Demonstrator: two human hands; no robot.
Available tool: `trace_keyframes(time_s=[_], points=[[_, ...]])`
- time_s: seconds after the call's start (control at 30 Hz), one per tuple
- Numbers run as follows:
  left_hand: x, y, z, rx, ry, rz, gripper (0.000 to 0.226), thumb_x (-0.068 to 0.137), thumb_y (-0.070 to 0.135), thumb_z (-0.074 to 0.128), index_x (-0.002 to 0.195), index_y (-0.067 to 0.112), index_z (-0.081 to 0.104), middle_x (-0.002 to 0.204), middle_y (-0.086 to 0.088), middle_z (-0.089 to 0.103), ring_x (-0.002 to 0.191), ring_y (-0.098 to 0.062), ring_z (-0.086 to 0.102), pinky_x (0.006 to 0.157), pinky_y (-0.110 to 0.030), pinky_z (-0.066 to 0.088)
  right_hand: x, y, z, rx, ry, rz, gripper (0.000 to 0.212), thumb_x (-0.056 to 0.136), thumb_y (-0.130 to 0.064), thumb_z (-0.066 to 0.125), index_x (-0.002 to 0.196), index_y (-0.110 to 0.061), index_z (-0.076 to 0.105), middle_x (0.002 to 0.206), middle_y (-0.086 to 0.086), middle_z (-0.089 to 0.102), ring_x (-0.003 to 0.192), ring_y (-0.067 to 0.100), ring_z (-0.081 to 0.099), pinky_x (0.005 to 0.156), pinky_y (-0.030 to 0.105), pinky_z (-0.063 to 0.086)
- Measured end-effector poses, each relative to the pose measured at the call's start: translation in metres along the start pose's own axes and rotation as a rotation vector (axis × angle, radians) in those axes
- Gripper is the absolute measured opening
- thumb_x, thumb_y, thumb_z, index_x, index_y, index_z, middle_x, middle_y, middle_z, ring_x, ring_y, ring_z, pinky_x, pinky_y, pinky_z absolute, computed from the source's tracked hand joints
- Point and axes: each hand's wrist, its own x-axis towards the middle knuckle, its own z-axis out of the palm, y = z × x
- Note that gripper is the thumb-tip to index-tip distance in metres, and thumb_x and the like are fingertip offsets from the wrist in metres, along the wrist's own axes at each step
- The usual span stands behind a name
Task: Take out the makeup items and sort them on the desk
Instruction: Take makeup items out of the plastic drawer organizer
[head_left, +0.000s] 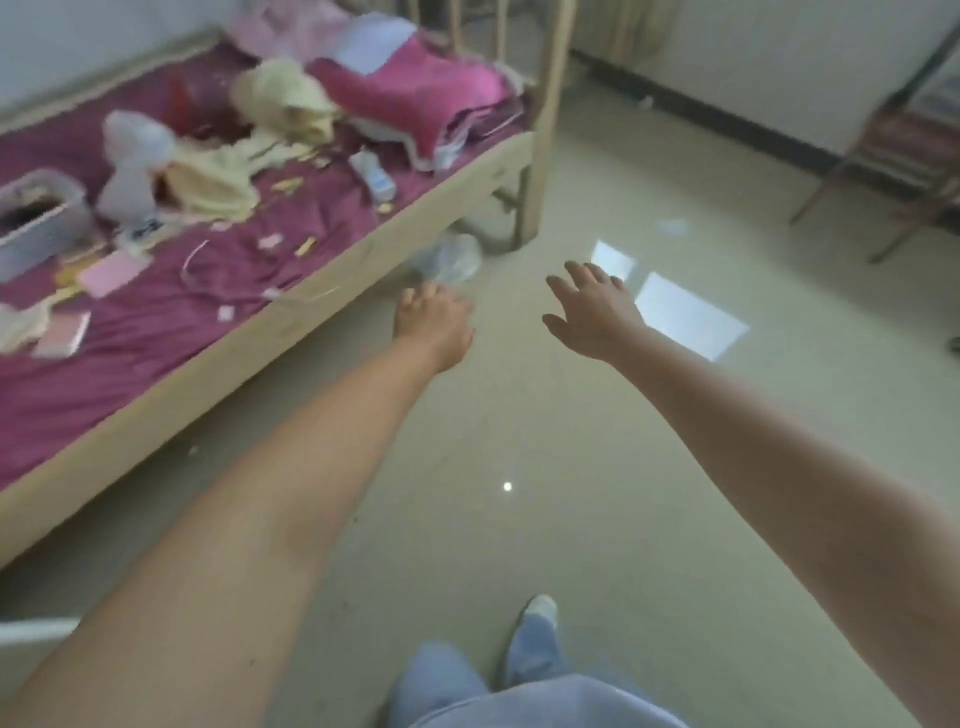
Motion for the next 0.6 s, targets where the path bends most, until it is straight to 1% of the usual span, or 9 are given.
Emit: trace_keyframes(time_s=[0.13, 0.27, 0.43, 0.6], points=[[0.092, 0.081, -0.035, 0.047, 0.028, 0.157, 0.040, 0.094, 0.033, 0.041, 0.129, 0.014, 0.043, 0.138, -0.008, 0.041, 0.131, -0.026, 0.030, 0.105, -0.038, 0.028, 0.024, 0.097, -0.020, 0.049, 0.040, 0.140, 0.052, 0.095, -0.032, 0.041, 0.141, -0.011, 0.028, 0.151, 0.013, 0.019, 0.141, 0.028, 0.015, 0.111, 0.043, 0.019], [0.189, 0.137, -0.063, 0.084, 0.053, 0.233, 0.040, 0.095, 0.034, 0.040, 0.129, 0.014, 0.042, 0.137, -0.007, 0.040, 0.131, -0.025, 0.030, 0.104, -0.038, 0.029, 0.075, 0.178, -0.041, 0.094, 0.079, 0.241, 0.052, 0.095, -0.032, 0.040, 0.141, -0.012, 0.026, 0.153, 0.012, 0.017, 0.142, 0.028, 0.012, 0.113, 0.043, 0.017], [0.340, 0.198, -0.100, 0.136, 0.091, 0.305, 0.040, 0.095, 0.034, 0.039, 0.129, 0.015, 0.042, 0.137, -0.008, 0.041, 0.131, -0.025, 0.029, 0.103, -0.038, 0.029, 0.174, 0.289, -0.078, 0.092, 0.144, 0.347, 0.051, 0.096, -0.033, 0.038, 0.141, -0.014, 0.026, 0.154, 0.010, 0.014, 0.143, 0.026, 0.009, 0.113, 0.040, 0.014], [0.504, 0.255, -0.163, 0.185, 0.135, 0.386, 0.038, 0.096, 0.035, 0.037, 0.129, 0.015, 0.042, 0.137, -0.007, 0.040, 0.132, -0.025, 0.029, 0.101, -0.038, 0.030, 0.286, 0.411, -0.134, 0.083, 0.176, 0.514, 0.052, 0.095, -0.035, 0.037, 0.142, -0.015, 0.024, 0.155, 0.010, 0.012, 0.143, 0.026, 0.007, 0.115, 0.043, 0.012]])
